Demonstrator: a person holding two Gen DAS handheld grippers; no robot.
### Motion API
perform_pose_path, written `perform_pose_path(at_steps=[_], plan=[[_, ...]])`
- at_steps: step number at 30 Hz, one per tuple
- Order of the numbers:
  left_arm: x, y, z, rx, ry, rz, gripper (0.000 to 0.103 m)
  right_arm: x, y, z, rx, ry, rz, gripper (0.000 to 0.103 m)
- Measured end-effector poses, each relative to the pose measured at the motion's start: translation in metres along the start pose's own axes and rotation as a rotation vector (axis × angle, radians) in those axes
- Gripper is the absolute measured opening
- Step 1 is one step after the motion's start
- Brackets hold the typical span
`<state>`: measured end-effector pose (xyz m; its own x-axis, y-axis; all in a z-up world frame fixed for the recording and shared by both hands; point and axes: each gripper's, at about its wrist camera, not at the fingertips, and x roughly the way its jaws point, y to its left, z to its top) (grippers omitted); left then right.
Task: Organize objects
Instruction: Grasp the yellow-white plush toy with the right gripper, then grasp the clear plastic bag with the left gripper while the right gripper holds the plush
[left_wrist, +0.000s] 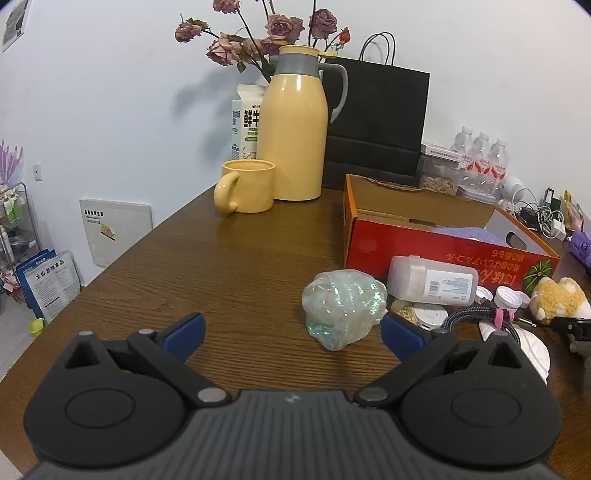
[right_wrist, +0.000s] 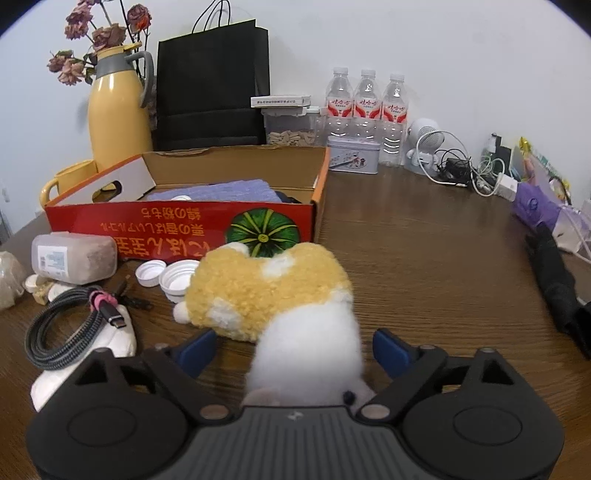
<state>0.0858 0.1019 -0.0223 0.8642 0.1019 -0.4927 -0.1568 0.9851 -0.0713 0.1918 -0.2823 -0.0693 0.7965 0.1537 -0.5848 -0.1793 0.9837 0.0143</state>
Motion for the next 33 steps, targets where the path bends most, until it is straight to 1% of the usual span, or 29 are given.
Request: perform_pose_path(at_steps=[2,3,5,11,16,23,29,33], plan=[[0.001,-0.002,-0.001,0.004,0.002,-0.003,0.103,-0.001,0.002,-0.001,-0.003,-0.015,-0.003,0.06],[0.001,-0.003,-0.001,0.005,0.003,-0.003,0.103,-0.002,0.002,-0.001,-0.005,-0.025,-0.007,0.054],[0.002,-0.004,-0.001,0.005,0.004,-0.004,0.103,-0.003,0.0,-0.001,0.011,-0.034,0.005,0.051],[0.005,-0.006,-0.003,0.007,0.011,-0.004,0.103,-0.011,-0.004,-0.002,0.037,-0.082,0.004,0.049],[0.007,-0.007,-0.004,0.006,0.014,-0.01,0.103,-0.02,0.0,-0.003,0.017,-0.135,-0.007,0.049],[0.021,-0.016,-0.004,0.001,0.037,-0.023,0.103,-0.029,0.002,-0.005,0.005,-0.192,-0.028,0.049],[0.038,-0.029,0.002,0.011,0.033,-0.033,0.103,-0.03,0.003,-0.005,-0.003,-0.204,-0.027,0.049],[0.056,-0.034,0.009,-0.016,0.037,-0.008,0.103,-0.03,0.003,-0.006,-0.003,-0.207,-0.026,0.049]])
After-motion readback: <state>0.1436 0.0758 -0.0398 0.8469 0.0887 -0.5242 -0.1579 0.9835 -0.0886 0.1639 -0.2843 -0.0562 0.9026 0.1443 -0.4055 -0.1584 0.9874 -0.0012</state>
